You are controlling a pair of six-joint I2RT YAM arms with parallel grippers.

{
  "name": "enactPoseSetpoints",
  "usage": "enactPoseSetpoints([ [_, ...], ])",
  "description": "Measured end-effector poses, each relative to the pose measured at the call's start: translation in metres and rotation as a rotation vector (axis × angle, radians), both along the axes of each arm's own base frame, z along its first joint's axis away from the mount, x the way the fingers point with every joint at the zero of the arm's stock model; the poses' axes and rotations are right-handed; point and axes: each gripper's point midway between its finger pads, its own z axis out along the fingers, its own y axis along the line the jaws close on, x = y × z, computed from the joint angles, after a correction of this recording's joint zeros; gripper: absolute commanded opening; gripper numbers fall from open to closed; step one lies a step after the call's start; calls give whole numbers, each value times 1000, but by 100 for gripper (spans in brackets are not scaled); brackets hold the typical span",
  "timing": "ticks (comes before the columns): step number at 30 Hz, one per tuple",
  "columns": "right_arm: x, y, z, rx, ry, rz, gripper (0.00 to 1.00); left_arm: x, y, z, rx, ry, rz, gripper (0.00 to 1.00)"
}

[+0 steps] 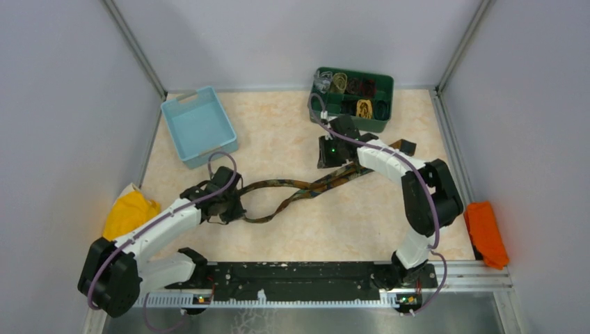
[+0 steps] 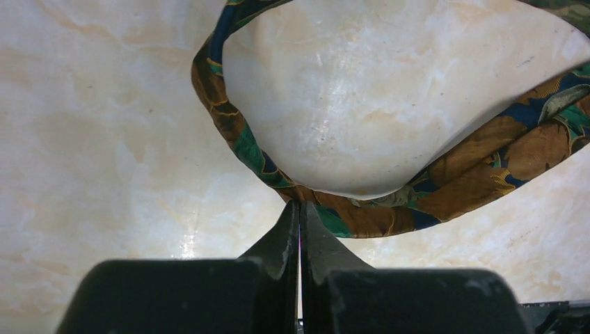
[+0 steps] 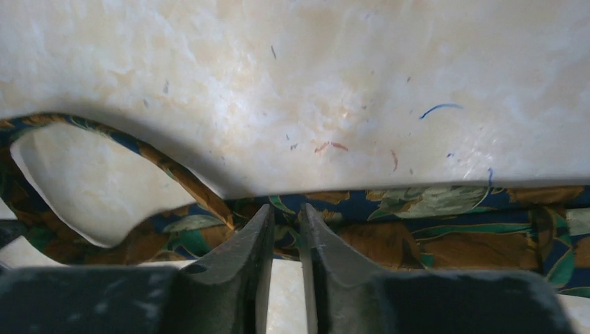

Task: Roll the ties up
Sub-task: Flatten out the tie at the center of the board.

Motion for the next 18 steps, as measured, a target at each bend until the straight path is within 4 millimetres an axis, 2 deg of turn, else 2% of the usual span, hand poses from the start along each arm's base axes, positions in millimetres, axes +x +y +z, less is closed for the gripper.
enactPoseSetpoints([
  [5,-33,-3,-34,-37,86,30,5,-3,9,-4,23,-9,44,0],
  [10,-64,-18,-67,-77,179,15,3,-4,13,-7,36,-9,60,0],
  [18,-58,-28,-68,-99,158,-65,1,2,21,-7,77,-36,83,0],
])
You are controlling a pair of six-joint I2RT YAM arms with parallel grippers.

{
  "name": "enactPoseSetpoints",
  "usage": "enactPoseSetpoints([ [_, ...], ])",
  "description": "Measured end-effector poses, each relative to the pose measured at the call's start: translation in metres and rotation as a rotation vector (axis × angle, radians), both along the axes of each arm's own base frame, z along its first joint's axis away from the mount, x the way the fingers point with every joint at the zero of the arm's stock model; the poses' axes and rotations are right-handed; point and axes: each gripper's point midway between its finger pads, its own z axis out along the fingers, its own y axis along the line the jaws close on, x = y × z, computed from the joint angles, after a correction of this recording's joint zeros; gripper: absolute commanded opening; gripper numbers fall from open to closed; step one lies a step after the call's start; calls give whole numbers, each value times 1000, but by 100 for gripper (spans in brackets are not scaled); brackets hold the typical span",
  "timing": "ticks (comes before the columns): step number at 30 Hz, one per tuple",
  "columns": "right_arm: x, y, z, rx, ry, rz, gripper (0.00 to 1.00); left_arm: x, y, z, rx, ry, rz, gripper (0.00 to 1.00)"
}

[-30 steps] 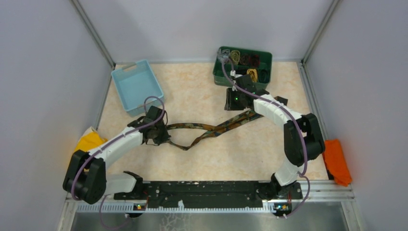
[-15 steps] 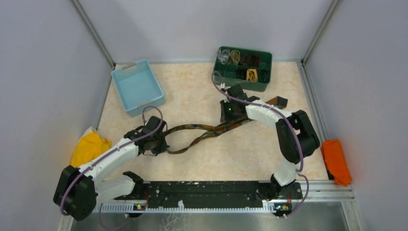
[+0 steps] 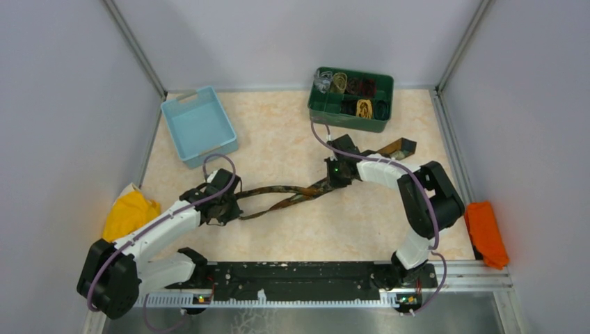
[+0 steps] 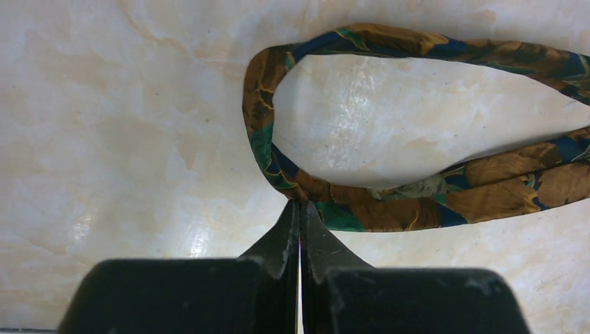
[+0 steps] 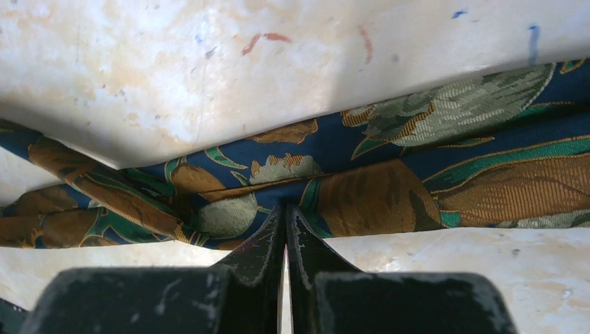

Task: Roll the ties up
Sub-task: Flatten out the tie at the center of the board.

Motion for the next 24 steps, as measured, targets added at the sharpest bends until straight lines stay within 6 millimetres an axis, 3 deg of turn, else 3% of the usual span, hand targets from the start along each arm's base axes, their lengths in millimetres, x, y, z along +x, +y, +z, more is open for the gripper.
enactPoseSetpoints([
  [6,16,-18,-1,7,-5,-101,0,5,8,4,40,-29,20,0],
  [14,33,-33,-1,30,-15,-192,0,29,11,21,72,-128,65,0],
  [20,42,-36,-2,51,-21,-229,0,41,18,8,147,-128,111,0],
  [24,47,-35,-1,55,-27,-234,1,44,24,-1,192,-117,144,12],
])
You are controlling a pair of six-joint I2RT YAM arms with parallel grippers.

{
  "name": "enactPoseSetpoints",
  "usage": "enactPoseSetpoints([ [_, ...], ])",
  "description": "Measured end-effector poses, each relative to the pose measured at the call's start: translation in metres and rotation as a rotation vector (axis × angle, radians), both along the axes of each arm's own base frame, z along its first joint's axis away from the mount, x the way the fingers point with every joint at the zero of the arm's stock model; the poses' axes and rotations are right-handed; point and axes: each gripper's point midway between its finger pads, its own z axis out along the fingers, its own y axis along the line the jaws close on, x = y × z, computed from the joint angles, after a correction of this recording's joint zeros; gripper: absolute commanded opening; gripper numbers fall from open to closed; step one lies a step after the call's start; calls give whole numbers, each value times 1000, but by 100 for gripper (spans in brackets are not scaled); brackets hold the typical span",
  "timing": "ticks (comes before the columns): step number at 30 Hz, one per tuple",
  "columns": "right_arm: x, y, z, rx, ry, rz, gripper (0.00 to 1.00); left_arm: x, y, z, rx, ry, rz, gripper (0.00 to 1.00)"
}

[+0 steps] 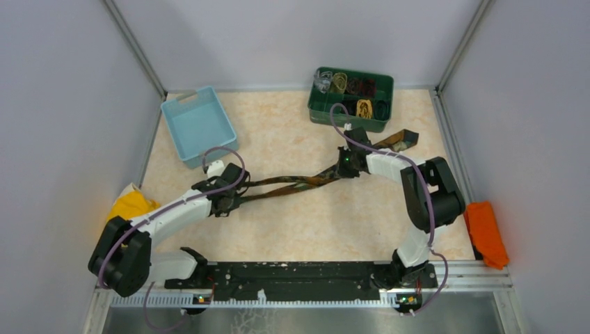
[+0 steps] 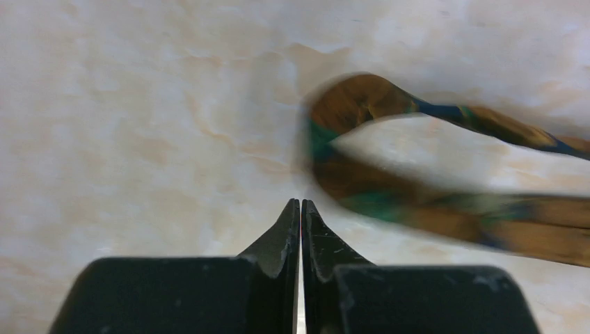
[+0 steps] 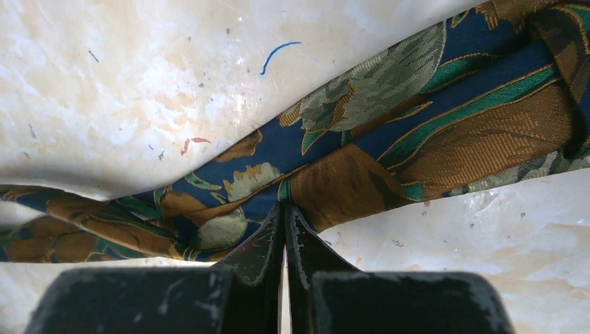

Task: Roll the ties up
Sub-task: Flatten out the tie at the center of the board.

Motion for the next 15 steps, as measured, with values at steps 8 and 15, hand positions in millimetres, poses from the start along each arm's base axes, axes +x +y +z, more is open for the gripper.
enactPoseSetpoints([
  [8,7,-10,7,-91,-61,-5,31,-9,18,-7,73,16,8,31],
  [15,20,35,48,-110,-173,120,26,2,7,29,-30,-147,-47,0],
])
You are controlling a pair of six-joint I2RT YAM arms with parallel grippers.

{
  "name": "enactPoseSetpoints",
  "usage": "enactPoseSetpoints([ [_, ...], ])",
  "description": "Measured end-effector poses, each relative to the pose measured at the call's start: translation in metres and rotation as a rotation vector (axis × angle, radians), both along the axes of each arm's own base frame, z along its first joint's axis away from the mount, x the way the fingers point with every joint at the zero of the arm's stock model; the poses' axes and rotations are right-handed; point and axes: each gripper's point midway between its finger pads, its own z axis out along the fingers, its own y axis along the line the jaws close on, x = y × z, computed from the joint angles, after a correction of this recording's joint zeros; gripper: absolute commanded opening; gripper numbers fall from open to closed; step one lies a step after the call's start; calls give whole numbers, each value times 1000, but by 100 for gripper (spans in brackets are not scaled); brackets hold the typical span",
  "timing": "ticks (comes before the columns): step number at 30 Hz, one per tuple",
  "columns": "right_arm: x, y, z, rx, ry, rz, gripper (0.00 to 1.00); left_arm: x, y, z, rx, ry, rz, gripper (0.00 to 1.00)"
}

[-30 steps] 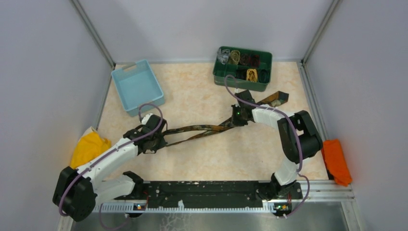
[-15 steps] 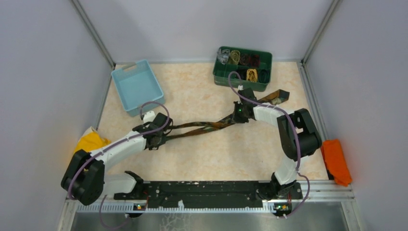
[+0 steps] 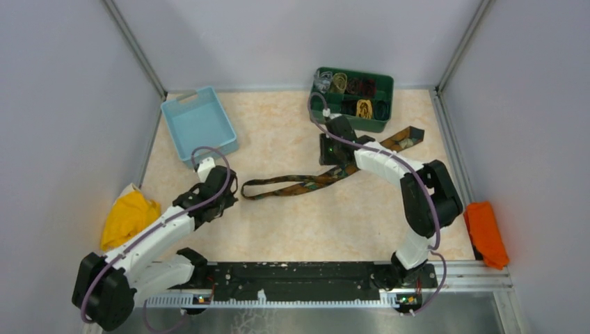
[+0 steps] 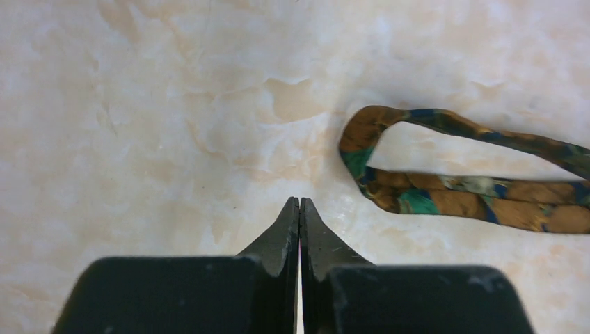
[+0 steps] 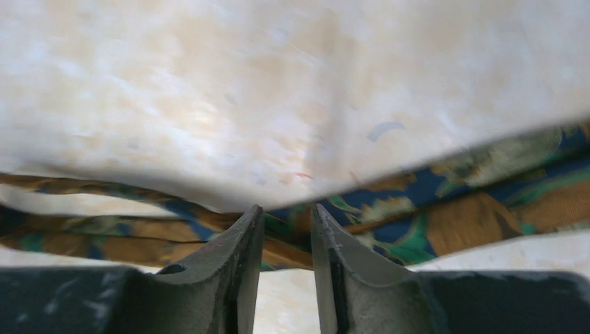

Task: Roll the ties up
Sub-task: Flatten out the tie at the center of the board.

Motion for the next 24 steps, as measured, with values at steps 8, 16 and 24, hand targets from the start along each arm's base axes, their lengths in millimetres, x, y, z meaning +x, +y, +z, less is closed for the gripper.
enactPoseSetpoints([
  [8,54,94,44,102,-108,157,0,13,-16,55,-107,-187,-84,0],
  [16,32,131,-41,56,99,274,0,15,-19,56,-102,-187,-109,0],
  [24,-24,152,-44,48,121,392,0,15,-19,52,-95,-171,-108,0],
])
